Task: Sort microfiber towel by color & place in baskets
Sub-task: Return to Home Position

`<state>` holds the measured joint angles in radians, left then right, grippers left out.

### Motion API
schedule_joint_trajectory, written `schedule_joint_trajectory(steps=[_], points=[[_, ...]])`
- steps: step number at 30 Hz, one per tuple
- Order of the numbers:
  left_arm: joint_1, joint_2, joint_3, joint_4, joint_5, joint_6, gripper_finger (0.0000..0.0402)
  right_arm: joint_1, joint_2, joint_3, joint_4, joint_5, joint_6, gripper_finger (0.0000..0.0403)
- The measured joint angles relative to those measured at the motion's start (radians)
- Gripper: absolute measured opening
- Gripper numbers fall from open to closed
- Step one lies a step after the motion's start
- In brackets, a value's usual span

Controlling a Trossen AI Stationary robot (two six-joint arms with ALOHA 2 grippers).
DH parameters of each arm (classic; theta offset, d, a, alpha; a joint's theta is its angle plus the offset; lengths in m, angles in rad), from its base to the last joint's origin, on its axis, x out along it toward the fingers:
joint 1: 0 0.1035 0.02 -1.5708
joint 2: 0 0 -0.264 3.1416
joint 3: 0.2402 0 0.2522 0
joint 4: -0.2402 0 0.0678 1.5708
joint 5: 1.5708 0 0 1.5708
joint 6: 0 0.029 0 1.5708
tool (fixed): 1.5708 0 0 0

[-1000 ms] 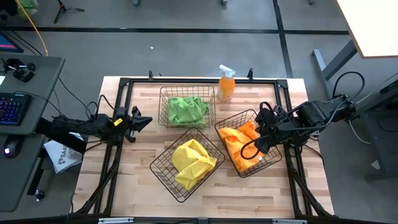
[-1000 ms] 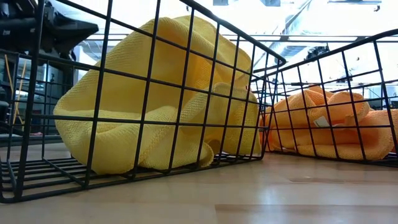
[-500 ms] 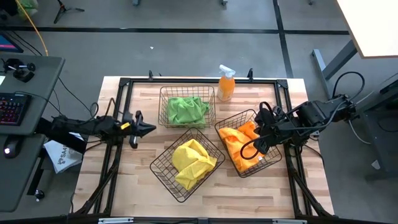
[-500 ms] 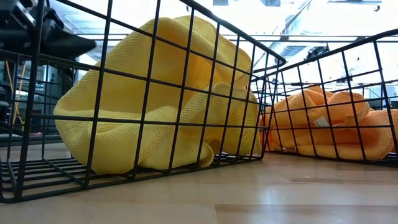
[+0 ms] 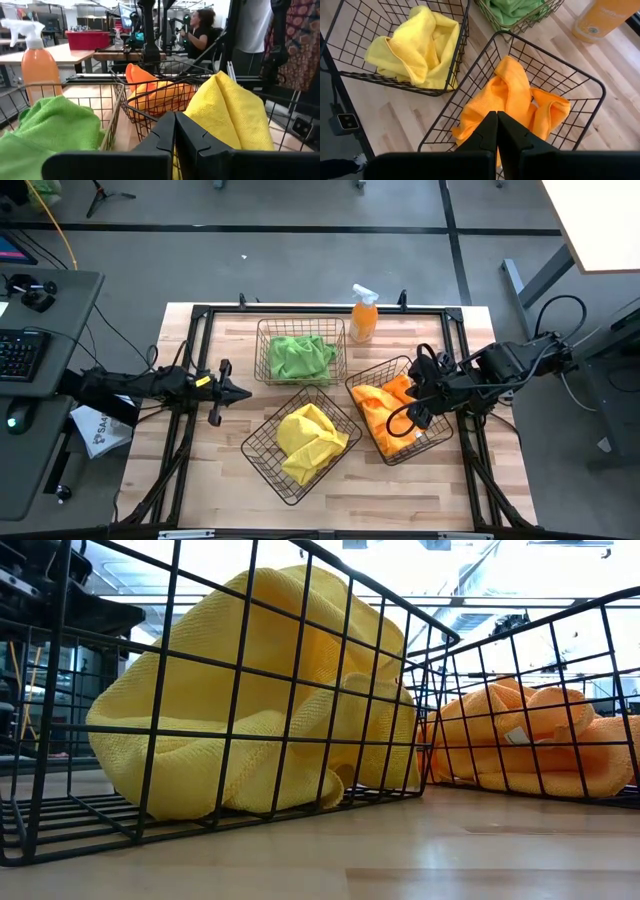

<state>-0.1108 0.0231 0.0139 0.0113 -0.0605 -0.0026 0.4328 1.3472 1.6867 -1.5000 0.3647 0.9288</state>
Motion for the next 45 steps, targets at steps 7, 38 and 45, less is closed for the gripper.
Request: schedule_joint_trajectory(steps=[7, 38, 45], points=[[0.000, 0.000, 0.000, 0.000, -0.001, -0.068, 0.0000, 0.036, 0.000, 0.000, -0.003, 0.061, -0.012, 0.0000], [0.000, 0.000, 0.000, 0.001, -0.003, -0.073, 0.0000, -0.350, -0.873, -0.869, 0.895, -0.028, -0.487, 0.0000], [0.000, 0.000, 0.000, 0.001, -0.003, -0.073, 0.0000, -0.359, -1.153, -1.187, 1.130, -0.240, -0.399, 0.0000]])
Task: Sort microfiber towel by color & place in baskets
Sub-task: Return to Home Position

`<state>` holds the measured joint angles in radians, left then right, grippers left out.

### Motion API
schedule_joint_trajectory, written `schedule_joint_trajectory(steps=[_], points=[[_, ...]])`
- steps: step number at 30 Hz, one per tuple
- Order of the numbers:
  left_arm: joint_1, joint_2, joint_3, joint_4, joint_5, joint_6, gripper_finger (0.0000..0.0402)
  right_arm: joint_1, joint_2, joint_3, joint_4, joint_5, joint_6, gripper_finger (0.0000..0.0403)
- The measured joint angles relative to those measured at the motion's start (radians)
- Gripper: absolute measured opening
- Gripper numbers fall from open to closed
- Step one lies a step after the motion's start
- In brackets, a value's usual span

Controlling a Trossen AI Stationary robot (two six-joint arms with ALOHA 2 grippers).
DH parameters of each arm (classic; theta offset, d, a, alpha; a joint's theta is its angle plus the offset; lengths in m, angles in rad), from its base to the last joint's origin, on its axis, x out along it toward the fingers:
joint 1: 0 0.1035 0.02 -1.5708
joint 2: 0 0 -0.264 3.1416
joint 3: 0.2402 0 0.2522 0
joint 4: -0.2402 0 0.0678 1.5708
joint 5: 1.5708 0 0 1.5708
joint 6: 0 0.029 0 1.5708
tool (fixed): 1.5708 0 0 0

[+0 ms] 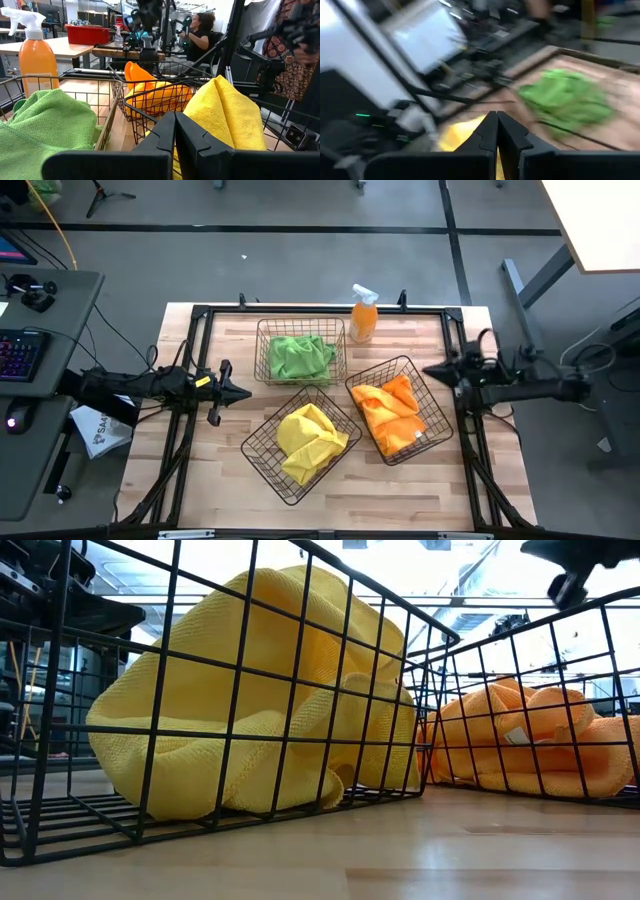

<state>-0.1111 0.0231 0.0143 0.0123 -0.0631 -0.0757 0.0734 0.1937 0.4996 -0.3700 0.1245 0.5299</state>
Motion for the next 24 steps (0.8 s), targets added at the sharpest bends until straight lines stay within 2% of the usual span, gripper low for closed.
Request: schedule_joint_trajectory(steps=[3, 5, 9, 12, 24], points=[[0.000, 0.000, 0.000, 0.000, 0.000, 0.000, 0.0000, 0.000, -0.052, -0.192, 0.264, -0.090, -0.007, 0.0000], [0.000, 0.000, 0.000, 0.000, 0.000, 0.000, 0.0000, 0.000, -0.069, -0.291, 0.389, -0.109, -0.034, 0.0000], [0.000, 0.000, 0.000, 0.000, 0.000, 0.000, 0.0000, 0.000, -0.089, -0.428, 0.566, -0.124, -0.065, 0.0000], [0.000, 0.000, 0.000, 0.000, 0.000, 0.000, 0.0000, 0.000, -0.103, -0.483, 0.630, -0.146, -0.106, 0.0000], [0.000, 0.000, 0.000, 0.000, 0.000, 0.000, 0.0000, -0.001, -0.106, -0.488, 0.386, -0.160, -0.254, 0.0000]])
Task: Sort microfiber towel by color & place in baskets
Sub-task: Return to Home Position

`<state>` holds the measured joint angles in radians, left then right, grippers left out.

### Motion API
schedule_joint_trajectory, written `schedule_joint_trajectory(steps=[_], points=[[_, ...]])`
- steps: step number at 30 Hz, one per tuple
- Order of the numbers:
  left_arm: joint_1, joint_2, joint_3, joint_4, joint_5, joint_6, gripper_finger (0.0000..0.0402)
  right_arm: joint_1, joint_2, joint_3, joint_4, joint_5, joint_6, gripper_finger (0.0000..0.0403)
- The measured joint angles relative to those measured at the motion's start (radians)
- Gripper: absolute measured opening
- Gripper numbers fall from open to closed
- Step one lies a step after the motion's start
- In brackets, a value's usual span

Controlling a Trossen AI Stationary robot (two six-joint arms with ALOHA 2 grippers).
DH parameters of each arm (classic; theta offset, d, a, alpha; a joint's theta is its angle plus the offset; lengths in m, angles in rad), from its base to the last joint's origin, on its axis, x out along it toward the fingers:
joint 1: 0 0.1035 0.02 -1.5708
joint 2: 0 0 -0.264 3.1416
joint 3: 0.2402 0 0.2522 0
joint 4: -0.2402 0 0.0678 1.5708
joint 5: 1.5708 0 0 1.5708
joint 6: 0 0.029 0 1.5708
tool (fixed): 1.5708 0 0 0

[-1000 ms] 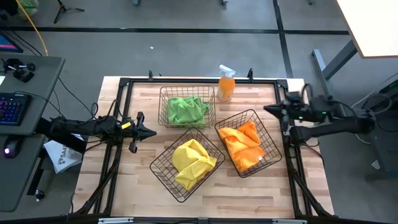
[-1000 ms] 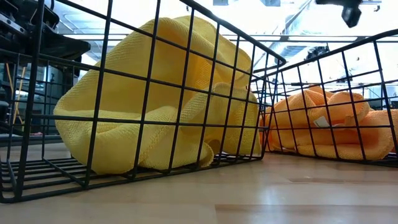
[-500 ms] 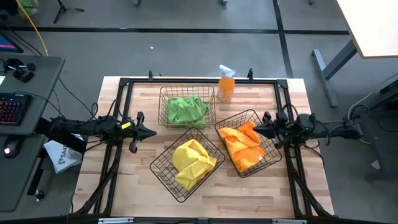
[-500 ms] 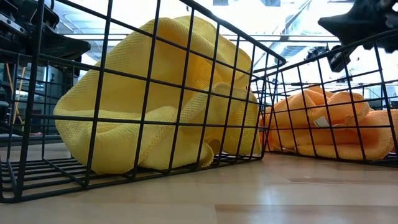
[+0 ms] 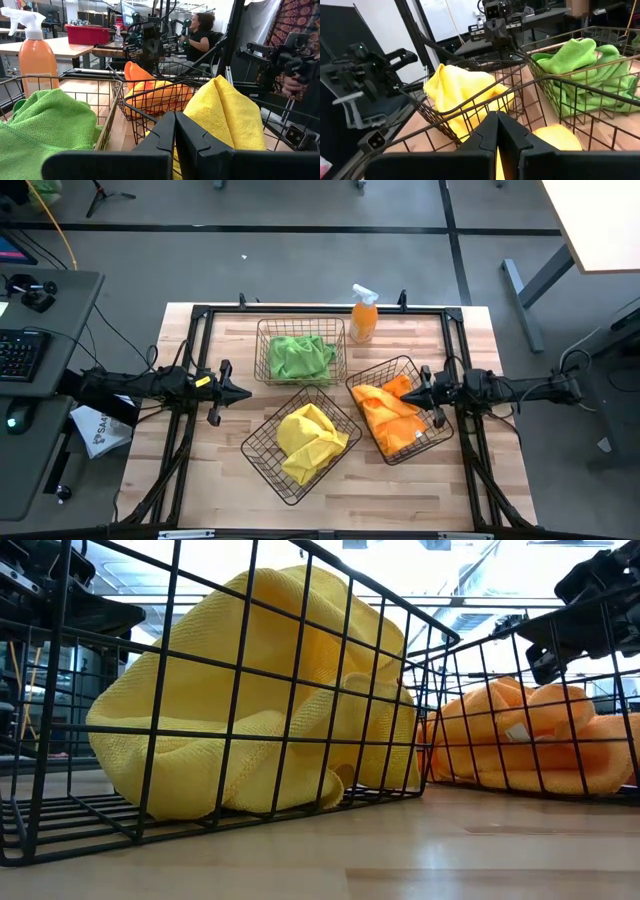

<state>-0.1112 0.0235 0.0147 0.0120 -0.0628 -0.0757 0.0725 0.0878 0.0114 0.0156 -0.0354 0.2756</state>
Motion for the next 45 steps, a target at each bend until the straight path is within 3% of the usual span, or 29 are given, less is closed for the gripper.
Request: schedule_joint_trajectory(steps=[45], points=[[0.000, 0.000, 0.000, 0.000, 0.000, 0.000, 0.0000, 0.000, 0.004, 0.002, -0.009, 0.005, -0.030, 0.0000]])
